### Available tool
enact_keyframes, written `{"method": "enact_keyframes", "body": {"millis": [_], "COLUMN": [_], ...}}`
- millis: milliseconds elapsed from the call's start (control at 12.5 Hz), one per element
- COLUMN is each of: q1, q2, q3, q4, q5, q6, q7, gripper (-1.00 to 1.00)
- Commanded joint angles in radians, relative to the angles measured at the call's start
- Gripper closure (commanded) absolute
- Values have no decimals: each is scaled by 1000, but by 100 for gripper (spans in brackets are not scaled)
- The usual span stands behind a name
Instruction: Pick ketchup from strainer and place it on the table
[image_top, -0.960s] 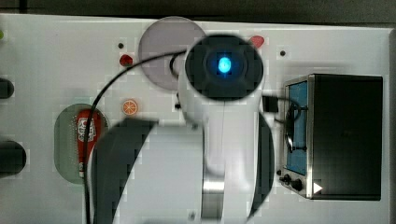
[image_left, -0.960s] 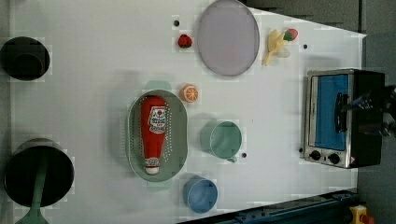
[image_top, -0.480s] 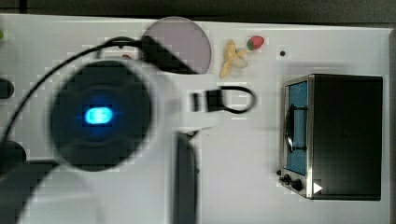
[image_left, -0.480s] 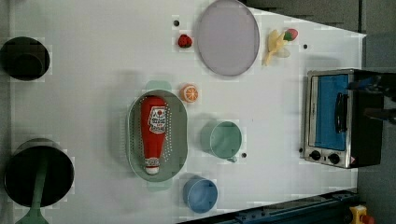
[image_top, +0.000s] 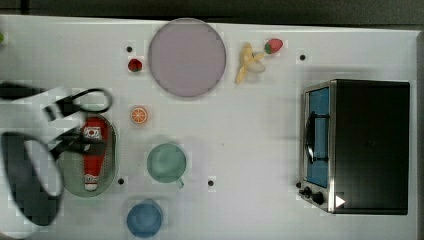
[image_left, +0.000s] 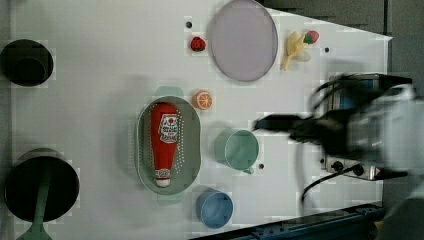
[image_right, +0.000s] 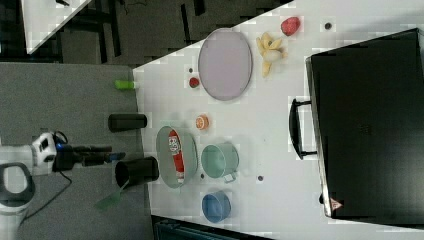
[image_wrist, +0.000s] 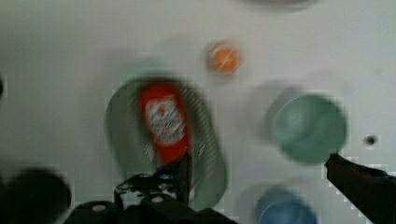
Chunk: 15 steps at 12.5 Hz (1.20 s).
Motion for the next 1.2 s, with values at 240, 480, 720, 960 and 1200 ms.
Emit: {"method": "enact_keyframes", "body": {"millis": [240,480,720,960,1200], "q1": [36,57,62,62,64], "q2": [94,163,246,356,451], "q3": [103,113,104,89,63], "q4": [-96,-214,-305,-315,-301], "q5": [0,-46,-179,-324,-421], "q6": [188,419,621,700,734], "q7": [46,66,170,231,280], "gripper": [-100,-100,-100,-100,-100]}}
